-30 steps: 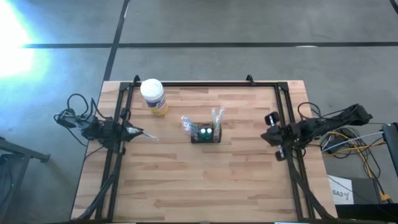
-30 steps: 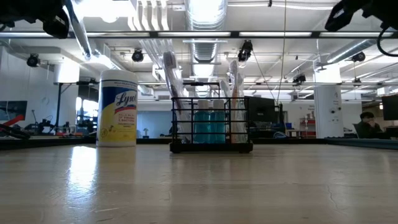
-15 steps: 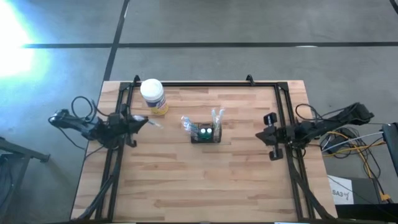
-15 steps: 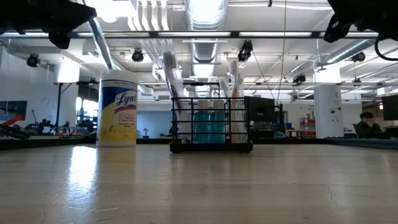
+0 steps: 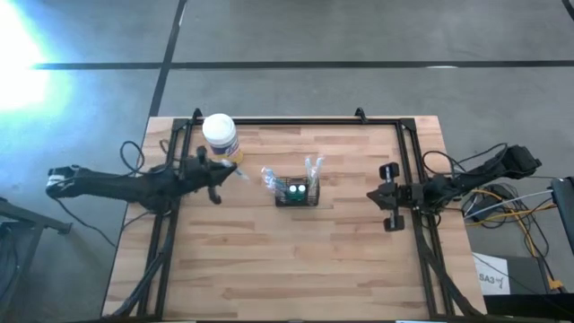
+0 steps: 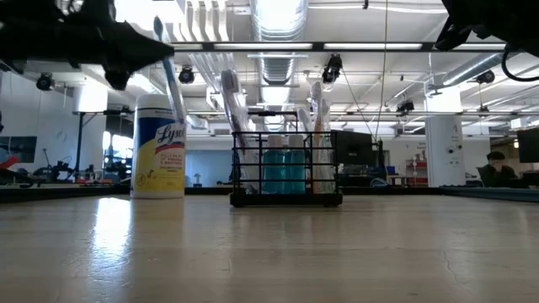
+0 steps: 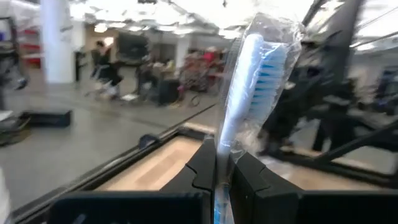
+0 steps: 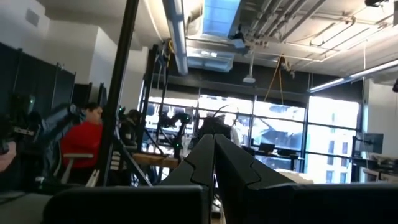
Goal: Pick & Place toothbrushing station
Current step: Put the blue toothbrush into the black mesh organizer
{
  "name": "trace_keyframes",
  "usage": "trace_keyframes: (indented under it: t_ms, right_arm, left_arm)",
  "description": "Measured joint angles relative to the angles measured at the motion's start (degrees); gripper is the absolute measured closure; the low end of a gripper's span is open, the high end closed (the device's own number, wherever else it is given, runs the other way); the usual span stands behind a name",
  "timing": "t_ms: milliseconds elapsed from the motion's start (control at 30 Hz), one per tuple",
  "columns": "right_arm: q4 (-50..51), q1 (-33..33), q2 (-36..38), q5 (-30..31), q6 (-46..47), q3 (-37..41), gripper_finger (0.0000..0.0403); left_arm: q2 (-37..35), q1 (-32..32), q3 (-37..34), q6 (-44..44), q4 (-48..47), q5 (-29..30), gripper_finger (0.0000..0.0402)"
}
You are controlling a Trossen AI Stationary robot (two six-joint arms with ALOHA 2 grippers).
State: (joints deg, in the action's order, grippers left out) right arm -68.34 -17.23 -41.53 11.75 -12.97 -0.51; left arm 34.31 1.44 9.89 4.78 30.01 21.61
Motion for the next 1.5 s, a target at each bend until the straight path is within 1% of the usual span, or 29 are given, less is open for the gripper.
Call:
trace_keyframes:
  t_ms: [33, 200, 367, 567, 667, 767, 833, 1000, 1300, 1500]
  right_arm:
    - [0.04, 0.0, -0.1, 0.0, -0.33, 0.0, 0.0394]
    - [-0.14, 0.0, -0.27, -0.01, -0.57, 0.0, 0.0394]
    - [-0.13, 0.0, -0.34, -0.02, -0.55, 0.0, 0.0394]
    - [0.35, 0.0, -0.45, -0.04, -0.55, 0.0, 0.0394]
    - [0.44, 0.0, -0.67, -0.04, -0.31, 0.0, 0.0394]
    - [0.42, 0.0, -0.69, -0.06, -0.08, 0.0, 0.0394]
    - [0.41, 0.02, -0.71, -0.07, 0.5, -0.02, 0.0394]
    - [0.44, 0.0, -1.06, -0.09, 0.96, 0.0, 0.0394]
    - [0.59, 0.0, -1.06, -0.2, 1.41, -0.02, 0.0394]
    - [0.57, 0.0, -1.06, -0.2, 1.42, -0.02, 0.0394]
  left_arm:
    - [1.75, -1.31, 0.0, 0.55, 1.02, -0.54, 0.0381]
    - [10.9, -6.03, 0.45, 3.5, 7.89, -8.73, 0.0381]
    - [19.47, -6.63, 3.08, 1.17, 15.34, -10.2, 0.0381]
    - [27.54, -6.65, 9.25, -2.0, 17.58, -13.02, 0.0382]
    - [31.12, -6.72, 12.42, -3.77, 16.61, -14.62, 0.0382]
    - [33.94, -6.72, 15.78, -5.29, 17.19, -16.52, 0.0382]
    - [35.8, -6.78, 17.39, -6.13, 16.98, -16.74, 0.0382]
    - [39.27, -7.38, 20.34, -5.8, 16.95, -19.13, 0.0382]
    - [43.88, -9.46, 19.56, -2.08, 16.61, -19.26, 0.0382]
    - [46.38, -9.65, 18.78, -2.01, 17.35, -19.16, 0.038]
